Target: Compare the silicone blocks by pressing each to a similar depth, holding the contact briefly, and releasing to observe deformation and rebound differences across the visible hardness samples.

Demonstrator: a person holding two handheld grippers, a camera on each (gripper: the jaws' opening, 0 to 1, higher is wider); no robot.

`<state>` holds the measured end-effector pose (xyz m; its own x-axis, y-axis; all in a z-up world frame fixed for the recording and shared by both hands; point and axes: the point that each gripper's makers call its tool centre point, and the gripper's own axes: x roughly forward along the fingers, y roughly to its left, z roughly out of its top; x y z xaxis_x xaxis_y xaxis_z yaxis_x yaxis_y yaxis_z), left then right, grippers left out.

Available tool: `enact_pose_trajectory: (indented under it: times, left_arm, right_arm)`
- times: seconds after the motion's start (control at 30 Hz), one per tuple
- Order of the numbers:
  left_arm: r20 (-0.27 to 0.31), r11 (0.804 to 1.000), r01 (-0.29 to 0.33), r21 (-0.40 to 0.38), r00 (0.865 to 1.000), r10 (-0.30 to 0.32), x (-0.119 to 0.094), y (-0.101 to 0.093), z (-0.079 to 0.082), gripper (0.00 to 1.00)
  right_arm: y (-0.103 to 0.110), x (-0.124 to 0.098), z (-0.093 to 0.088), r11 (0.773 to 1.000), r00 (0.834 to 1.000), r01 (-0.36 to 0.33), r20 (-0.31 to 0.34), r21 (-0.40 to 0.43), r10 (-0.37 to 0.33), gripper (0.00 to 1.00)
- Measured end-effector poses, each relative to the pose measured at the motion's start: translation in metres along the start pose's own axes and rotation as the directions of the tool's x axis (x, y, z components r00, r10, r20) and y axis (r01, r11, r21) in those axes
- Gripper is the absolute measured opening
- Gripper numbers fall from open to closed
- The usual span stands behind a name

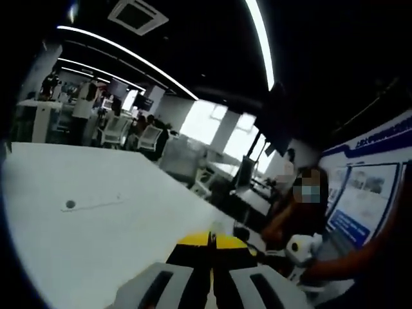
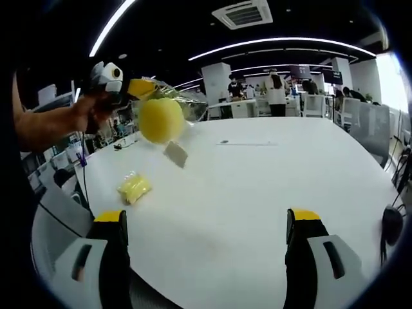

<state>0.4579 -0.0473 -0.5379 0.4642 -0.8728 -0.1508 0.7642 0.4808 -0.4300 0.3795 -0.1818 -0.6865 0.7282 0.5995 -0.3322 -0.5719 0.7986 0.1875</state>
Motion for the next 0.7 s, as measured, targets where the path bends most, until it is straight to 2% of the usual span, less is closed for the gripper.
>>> enact_pose_trajectory:
  times: [0.3, 0.53, 0.7]
  left_arm:
    - [0.042, 1.0, 0.019, -0.011, 0.999, -0.019, -0.007, -0.013, 0.026, 0.0]
    - [0.006, 1.0, 0.008, 0.009, 1.0, -0.008, -0.006, -0.02, 0.016, 0.0]
    - [0.023, 0.999, 0.03, -0.018, 0.999, -0.03, -0.011, -0.031, 0.022, 0.0]
  right_arm:
    - [-0.003, -0.001, 0.006, 1.0, 1.0, 0.002, 0.013, -0.004, -0.002, 0.96]
    - [0.002, -0.002, 0.008, 1.0, 1.0, -0.004, 0.019, -0.008, 0.004, 0.96]
    - [0.003, -0.004, 0.007, 1.0, 1.0, -0.006, 0.021, -0.006, 0.006, 0.96]
